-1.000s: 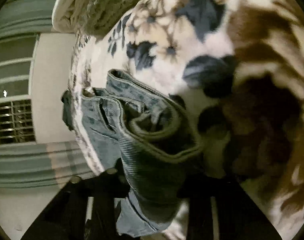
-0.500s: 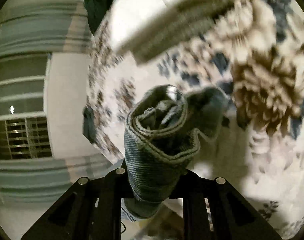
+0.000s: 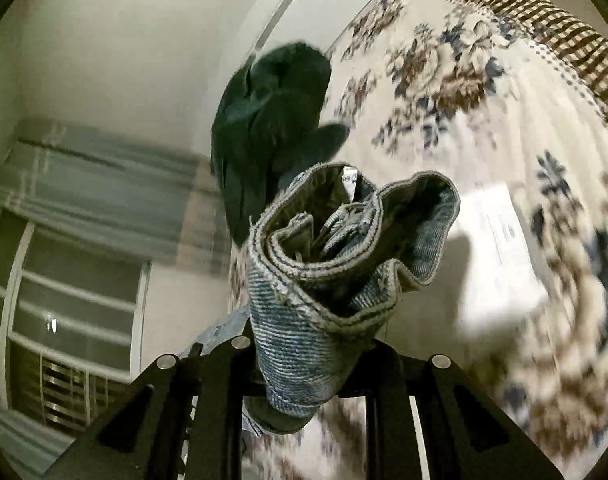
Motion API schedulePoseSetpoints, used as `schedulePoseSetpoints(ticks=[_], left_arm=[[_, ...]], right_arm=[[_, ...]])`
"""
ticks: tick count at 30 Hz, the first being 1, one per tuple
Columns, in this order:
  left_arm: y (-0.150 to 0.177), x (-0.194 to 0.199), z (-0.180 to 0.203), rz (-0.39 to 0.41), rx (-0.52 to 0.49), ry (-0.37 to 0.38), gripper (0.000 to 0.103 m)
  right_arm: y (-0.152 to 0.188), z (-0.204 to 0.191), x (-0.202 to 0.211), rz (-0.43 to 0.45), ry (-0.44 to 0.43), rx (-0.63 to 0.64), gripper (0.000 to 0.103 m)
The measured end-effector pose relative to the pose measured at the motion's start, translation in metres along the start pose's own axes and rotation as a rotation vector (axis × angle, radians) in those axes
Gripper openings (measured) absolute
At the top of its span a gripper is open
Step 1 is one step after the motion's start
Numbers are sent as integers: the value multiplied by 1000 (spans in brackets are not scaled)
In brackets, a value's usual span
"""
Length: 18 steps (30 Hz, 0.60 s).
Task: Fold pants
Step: 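Lift the folded shorts with both grippers and carry them toward the clothes stack, then lower the shorts onto the white clothes stack and open both grippers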
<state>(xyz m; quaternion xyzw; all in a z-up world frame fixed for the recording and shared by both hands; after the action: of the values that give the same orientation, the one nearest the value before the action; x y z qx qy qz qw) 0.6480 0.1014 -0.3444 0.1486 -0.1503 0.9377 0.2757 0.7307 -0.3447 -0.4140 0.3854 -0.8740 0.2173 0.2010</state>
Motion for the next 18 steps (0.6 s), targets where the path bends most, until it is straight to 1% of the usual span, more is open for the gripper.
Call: schedulePoseSetpoints(ticks=[1,2,3,4,5,6,8,9,11,13,15,17,18], left_arm=[[-6,-24,-11,-29,-8,15,24],[-11,-50,-29,-63,-26,-22,24],[-12,-70,-47,-93,-36,-37,24],[-8,-85,-59,-129,-45,-57,24],[-5,-99,-76,-171,-56,-102,24],[-1,-110,-97,-213,-42,-136,24],[7,-115,-122,-254,-29,-155,25],[11,-113,-127,-264,-52,-157,26],[18,-106,-128,-277,-84,-158,27],[24,-100,-128,-298,-77,-157,28],[26,-94,-131,-326,-58,-170,31],[27,-89,-128,-360,-38,-186,31],[27,-88,-125,-376,-48,-208,34]], right_arm=[[-2,10,-10,10,8,1,20],[-5,26,-24,22,18,-7,20],[-8,46,-40,19,18,-34,20],[-9,67,-54,18,48,-50,20],[-7,84,-62,11,66,-54,20],[-2,105,-73,-4,88,-75,20],[10,128,-81,-11,109,-94,20],[15,136,-81,-10,105,-101,20],[20,141,-81,-13,106,-109,20],[22,144,-82,-18,113,-110,21],[22,147,-84,-37,114,-132,24],[22,149,-83,-65,147,-145,33],[26,161,-87,-73,162,-142,36]])
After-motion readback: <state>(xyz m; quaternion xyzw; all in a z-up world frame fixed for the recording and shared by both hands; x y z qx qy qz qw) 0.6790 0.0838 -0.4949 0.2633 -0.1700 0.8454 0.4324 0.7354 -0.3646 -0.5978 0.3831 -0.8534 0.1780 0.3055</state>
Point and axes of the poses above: each gripper's, at about its wrist camera, not at the fingertips, and x roughly against the way its jaws point, z to its right, y to its underside, the point moved 3 cm from there along -x, roughly the way its jaws point, and after that the axes turned 1 degree about y, right-handed, at the moved point
